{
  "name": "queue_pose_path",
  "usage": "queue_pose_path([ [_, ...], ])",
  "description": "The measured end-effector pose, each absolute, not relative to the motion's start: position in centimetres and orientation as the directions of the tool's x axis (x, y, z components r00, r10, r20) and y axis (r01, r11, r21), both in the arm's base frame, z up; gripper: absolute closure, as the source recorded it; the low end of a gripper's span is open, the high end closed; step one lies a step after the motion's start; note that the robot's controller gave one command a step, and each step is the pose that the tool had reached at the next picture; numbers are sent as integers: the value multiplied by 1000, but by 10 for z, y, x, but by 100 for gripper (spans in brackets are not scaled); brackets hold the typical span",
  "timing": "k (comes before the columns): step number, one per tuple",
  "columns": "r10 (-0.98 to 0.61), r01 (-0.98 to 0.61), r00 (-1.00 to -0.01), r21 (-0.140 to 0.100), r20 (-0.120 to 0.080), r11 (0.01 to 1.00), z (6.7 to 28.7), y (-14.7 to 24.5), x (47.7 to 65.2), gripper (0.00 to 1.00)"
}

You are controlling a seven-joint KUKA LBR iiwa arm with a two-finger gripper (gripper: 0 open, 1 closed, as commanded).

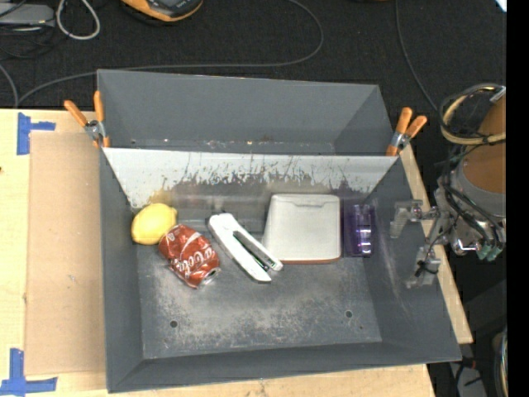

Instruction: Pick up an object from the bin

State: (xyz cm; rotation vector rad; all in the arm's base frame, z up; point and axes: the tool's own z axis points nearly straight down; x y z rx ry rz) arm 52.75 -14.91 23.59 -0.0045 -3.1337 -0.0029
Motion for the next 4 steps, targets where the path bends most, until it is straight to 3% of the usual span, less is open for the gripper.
queue_pose_path([
  [1,-2,-2,-1000,1,1,1000,239,-148,529,0],
  [2,-121,-121,-993,0,-2,993,109,-102,571,0],
  [3,-86,-86,-996,0,7,996,69,-44,576,0],
  [4,-145,-145,-989,5,5,989,70,33,604,0],
])
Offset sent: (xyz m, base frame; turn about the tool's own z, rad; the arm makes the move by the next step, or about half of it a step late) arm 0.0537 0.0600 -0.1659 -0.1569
